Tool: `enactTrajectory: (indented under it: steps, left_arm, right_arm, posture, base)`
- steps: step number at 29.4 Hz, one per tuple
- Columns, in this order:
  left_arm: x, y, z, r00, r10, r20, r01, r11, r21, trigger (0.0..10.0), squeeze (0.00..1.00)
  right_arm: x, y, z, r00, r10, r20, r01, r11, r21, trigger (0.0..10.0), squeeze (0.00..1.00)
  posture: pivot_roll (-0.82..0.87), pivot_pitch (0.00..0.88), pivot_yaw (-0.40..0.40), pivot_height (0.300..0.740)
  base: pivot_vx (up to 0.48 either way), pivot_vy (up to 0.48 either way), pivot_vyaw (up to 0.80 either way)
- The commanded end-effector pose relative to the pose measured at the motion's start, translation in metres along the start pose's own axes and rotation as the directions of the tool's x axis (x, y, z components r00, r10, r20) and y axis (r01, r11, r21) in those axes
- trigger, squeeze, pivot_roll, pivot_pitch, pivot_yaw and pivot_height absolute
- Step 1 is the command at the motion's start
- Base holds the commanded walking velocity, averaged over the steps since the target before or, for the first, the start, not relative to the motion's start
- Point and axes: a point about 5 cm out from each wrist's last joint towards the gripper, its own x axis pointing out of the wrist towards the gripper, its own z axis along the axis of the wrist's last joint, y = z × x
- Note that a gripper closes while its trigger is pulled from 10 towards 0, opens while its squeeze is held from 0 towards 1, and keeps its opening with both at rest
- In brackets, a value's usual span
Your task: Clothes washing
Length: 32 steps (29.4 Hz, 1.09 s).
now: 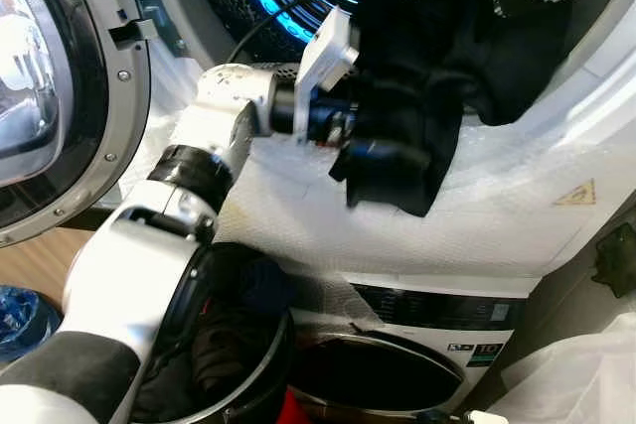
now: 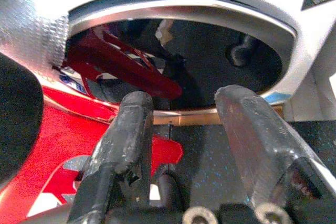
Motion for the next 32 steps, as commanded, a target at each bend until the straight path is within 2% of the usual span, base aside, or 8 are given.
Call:
enactTrajectory:
  steps: [1,6,14,17,22,24,30,32]
  left_arm:
    - [-0.002,0.007,-0.001,0.995,0.099,-0.016,-0.099,0.995,-0.015,10.0,0.0]
    - [0.002,0.021,0.018,0.947,0.31,0.088,-0.309,0.951,-0.023,10.0,0.0]
    - [-0.01,0.046,0.026,0.661,0.749,0.04,-0.75,0.661,0.01,10.0,0.0]
    - [-0.015,0.047,0.022,0.635,0.772,0.029,-0.772,0.635,0.021,10.0,0.0]
    - [-0.008,0.041,0.036,0.757,0.632,0.163,-0.637,0.77,-0.031,10.0,0.0]
    - [-0.008,0.037,0.062,0.79,0.539,0.293,-0.578,0.813,0.064,10.0,0.0]
    - [-0.002,0.028,0.074,0.871,0.348,0.347,-0.407,0.906,0.114,10.0,0.0]
    - [0.004,0.016,0.065,0.944,0.139,0.298,-0.184,0.974,0.129,10.0,0.0]
  right_arm:
    - [-0.003,0.001,-0.006,1.0,-0.005,-0.013,0.005,1.0,0.01,10.0,0.0]
    - [-0.006,0.001,-0.01,1.0,-0.003,-0.024,0.003,1.0,0.007,10.0,0.0]
    - [-0.006,0.002,-0.011,1.0,0.002,-0.029,-0.002,1.0,0.001,10.0,0.0]
    - [-0.005,0.002,-0.01,0.999,0.006,-0.032,-0.006,1.0,-0.006,10.0,0.0]
    - [-0.006,0.001,-0.01,1.0,-0.005,-0.022,0.005,1.0,-0.003,10.0,0.0]
    - [-0.007,0.0,-0.01,1.0,-0.019,-0.015,0.019,1.0,0.009,10.0,0.0]
    - [-0.006,0.001,-0.011,1.0,-0.015,-0.023,0.015,1.0,0.007,10.0,0.0]
    - [-0.005,0.002,-0.011,1.0,-0.009,-0.028,0.009,1.0,0.005,10.0,0.0]
  posture:
    - [-0.18,0.032,0.099,0.74]
    - [-0.18,0.042,0.096,0.74]
    - [-0.18,0.05,0.091,0.74]
    - [-0.19,0.052,0.091,0.74]
    - [-0.2,0.042,0.098,0.74]
    - [-0.2,0.037,0.1,0.74]
    - [-0.19,0.031,0.097,0.74]
    - [-0.18,0.013,0.095,0.74]
  base:
    - [0.0,0.0,0.0]
    - [0.0,0.0,0.0]
    - [0.0,0.0,0.0]
    - [0.0,0.0,0.0]
    - [0.0,0.0,0.0]
    - [0.0,0.0,0.0]
    - [0.0,0.0,0.0]
    - [0.0,0.0,0.0]
